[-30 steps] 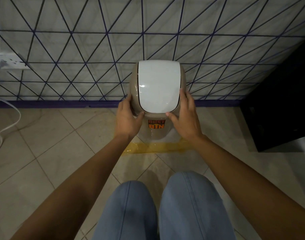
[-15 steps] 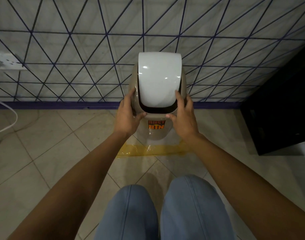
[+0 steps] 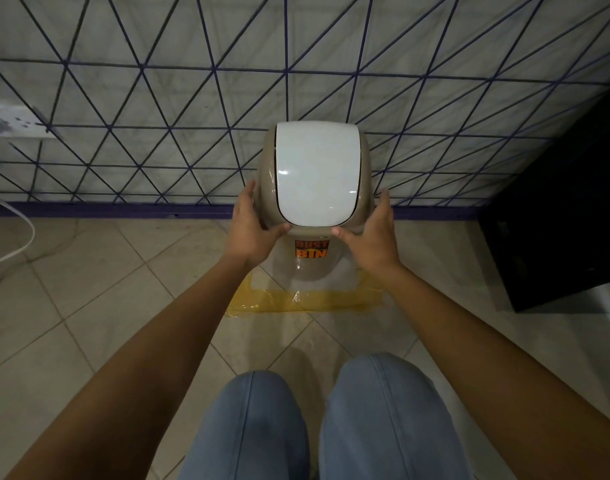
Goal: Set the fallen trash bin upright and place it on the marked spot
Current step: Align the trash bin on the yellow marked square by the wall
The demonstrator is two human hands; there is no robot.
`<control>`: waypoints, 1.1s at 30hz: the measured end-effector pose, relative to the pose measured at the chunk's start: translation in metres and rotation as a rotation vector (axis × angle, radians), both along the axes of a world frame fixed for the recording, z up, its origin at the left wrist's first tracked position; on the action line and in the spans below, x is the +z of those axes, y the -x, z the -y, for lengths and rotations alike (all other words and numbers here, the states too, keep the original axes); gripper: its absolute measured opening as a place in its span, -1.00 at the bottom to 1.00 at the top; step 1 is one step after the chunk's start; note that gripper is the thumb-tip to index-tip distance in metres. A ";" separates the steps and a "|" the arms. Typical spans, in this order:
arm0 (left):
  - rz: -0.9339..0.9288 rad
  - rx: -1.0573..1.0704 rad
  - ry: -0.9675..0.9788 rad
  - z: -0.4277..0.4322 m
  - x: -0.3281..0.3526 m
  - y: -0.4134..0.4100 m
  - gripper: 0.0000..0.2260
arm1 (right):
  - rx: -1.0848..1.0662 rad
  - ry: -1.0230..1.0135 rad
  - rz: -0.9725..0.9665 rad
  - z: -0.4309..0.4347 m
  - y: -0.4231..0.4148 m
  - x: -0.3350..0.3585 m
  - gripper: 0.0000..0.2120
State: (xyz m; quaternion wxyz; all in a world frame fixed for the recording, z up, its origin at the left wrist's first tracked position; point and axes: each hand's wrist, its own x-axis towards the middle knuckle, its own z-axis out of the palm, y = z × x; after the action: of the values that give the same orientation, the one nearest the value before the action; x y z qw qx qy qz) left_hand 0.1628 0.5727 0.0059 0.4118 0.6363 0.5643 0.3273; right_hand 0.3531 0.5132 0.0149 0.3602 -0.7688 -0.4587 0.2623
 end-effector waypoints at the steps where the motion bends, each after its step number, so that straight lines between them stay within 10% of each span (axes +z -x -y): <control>1: 0.027 0.027 0.049 0.000 -0.001 0.000 -0.14 | -0.007 0.034 -0.033 0.000 -0.002 -0.002 0.00; 33: 0.112 0.127 0.255 -0.012 0.006 0.005 -0.28 | -0.093 0.035 -0.182 -0.003 -0.002 -0.005 -0.19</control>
State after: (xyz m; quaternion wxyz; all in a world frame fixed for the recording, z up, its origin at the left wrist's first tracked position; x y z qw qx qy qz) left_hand 0.1581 0.5848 0.0115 0.4986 0.5225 0.6166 0.3132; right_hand 0.3553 0.5162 0.0098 0.3986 -0.7684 -0.3833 0.3220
